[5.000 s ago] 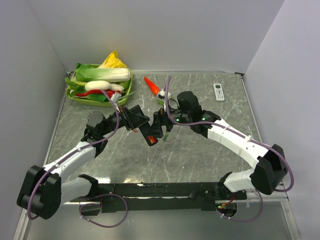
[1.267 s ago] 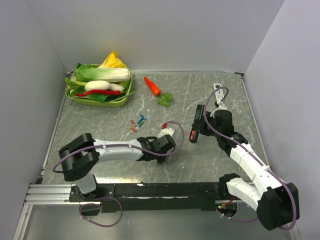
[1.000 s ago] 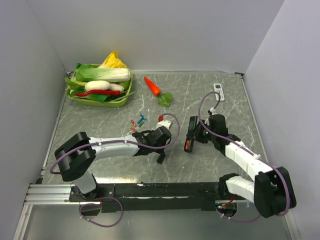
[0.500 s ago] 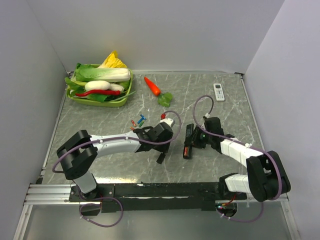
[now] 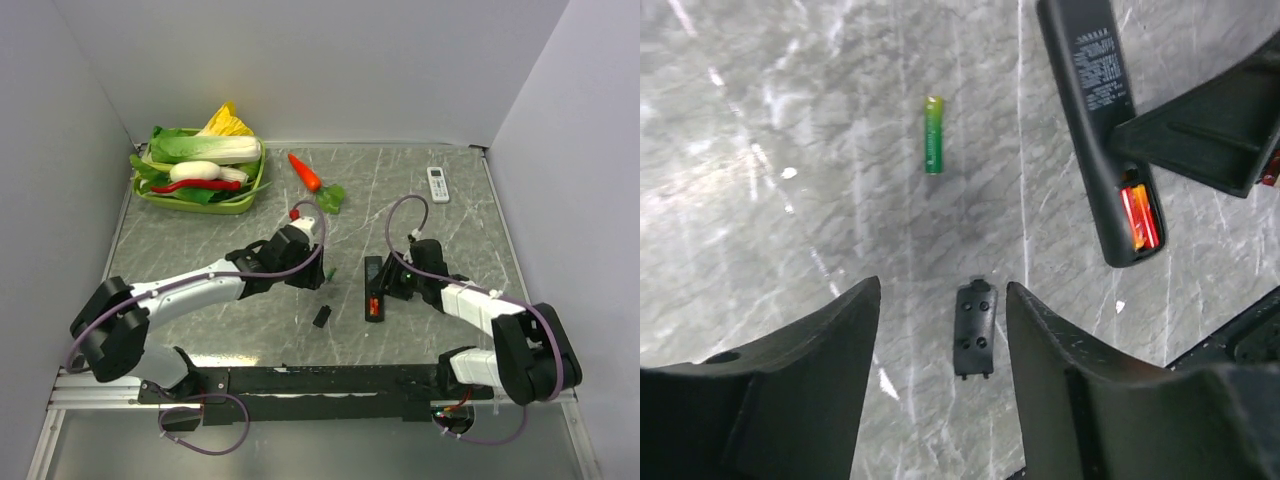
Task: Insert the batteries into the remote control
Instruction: Place the remote control at the center of the board, then pick up the battery cover at the center of the board.
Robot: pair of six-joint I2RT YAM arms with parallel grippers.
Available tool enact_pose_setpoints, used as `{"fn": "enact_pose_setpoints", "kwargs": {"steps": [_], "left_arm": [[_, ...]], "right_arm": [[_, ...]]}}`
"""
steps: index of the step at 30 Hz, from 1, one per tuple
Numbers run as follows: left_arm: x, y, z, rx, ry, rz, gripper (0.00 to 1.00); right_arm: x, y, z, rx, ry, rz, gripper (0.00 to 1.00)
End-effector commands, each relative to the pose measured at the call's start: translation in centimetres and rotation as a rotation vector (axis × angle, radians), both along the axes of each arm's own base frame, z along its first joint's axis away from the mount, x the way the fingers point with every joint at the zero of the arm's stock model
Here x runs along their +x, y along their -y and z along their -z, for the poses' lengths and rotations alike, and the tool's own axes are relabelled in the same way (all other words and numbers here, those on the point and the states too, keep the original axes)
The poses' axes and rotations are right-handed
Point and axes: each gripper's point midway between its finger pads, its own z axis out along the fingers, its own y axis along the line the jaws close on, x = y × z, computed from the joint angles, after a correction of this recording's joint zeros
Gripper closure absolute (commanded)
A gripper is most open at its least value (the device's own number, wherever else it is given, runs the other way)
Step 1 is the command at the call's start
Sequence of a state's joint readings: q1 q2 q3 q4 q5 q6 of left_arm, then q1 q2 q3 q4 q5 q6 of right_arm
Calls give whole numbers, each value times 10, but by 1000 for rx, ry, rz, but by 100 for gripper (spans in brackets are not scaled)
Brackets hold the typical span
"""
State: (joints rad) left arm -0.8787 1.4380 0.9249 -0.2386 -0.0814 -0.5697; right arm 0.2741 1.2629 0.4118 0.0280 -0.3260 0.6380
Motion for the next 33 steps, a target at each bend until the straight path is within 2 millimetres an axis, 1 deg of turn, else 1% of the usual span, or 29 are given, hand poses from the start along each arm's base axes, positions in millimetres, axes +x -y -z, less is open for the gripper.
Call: {"fn": "enact_pose_setpoints", "kwargs": {"steps": [1, 2, 3, 4, 5, 6, 7, 8, 9, 10, 11, 12, 13, 14, 15, 16, 17, 18, 19, 20, 21, 22, 23, 26, 29, 33], "left_arm": [[5, -4, -29, -111, 45, -27, 41], [6, -7, -39, -132, 65, -34, 38], [7, -10, -41, -139, 70, -41, 37], [8, -14, -42, -145, 73, -56, 35], [8, -17, -52, -170, 94, -66, 33], [11, -23, -55, -179, 103, -82, 32], [10, -28, -51, -183, 98, -95, 31], [10, -32, -59, -208, 114, -102, 30], [13, -41, -53, -212, 109, -130, 29], [14, -45, -53, -225, 108, -140, 28], [12, -48, -59, -255, 110, -136, 25], [16, -60, -52, -261, 98, -171, 25], [15, -64, -52, -278, 93, -177, 24], [12, -66, -57, -310, 90, -166, 22], [14, -75, -52, -322, 76, -197, 21], [14, -79, -52, -335, 71, -205, 21], [12, -83, -56, -356, 75, -207, 20], [12, -89, -52, -366, 61, -226, 20], [11, -92, -57, -384, 67, -229, 19], [11, -95, -57, -390, 67, -236, 18], [10, -100, -55, -399, 55, -247, 18], [9, -103, -57, -410, 60, -252, 18], [8, -105, -58, -414, 61, -257, 18], [8, -113, -56, -412, 56, -270, 17], [7, -116, -58, -415, 58, -271, 17], [8, -117, -58, -417, 57, -269, 16]], "right_arm": [[-11, 45, 7, -236, -49, 94, 44], [-10, 50, 2, -258, -35, 107, 41], [-6, 52, -7, -273, -14, 113, 40], [-10, 57, -9, -308, -19, 117, 38], [-3, 57, -24, -313, 31, 111, 37], [-5, 50, -31, -319, 53, 74, 37], [-3, 48, -38, -341, 83, 53, 37], [1, 41, -53, -335, 122, 33, 37], [2, 32, -60, -334, 151, -6, 37], [-2, 15, -68, -336, 190, -94, 38], [2, 0, -80, -322, 239, -147, 38], [2, -8, -84, -327, 260, -185, 39], [-4, -26, -82, -325, 268, -285, 41], [-4, -44, -92, -278, 296, -357, 42], [-5, -51, -92, -274, 298, -392, 43], [-10, -64, -85, -287, 291, -466, 45], [-12, -77, -90, -268, 310, -522, 46], [-13, -84, -89, -277, 315, -557, 47], [-15, -88, -77, -310, 289, -606, 51], [-19, -102, -81, -299, 299, -666, 52], [-22, -106, -77, -313, 281, -701, 53], [-24, -109, -63, -342, 243, -740, 54], [-28, -120, -65, -344, 248, -782, 55], [-32, -133, -51, -371, 211, -851, 56], [-35, -139, -41, -400, 182, -890, 57], [-38, -138, -26, -455, 128, -921, 57]]}}
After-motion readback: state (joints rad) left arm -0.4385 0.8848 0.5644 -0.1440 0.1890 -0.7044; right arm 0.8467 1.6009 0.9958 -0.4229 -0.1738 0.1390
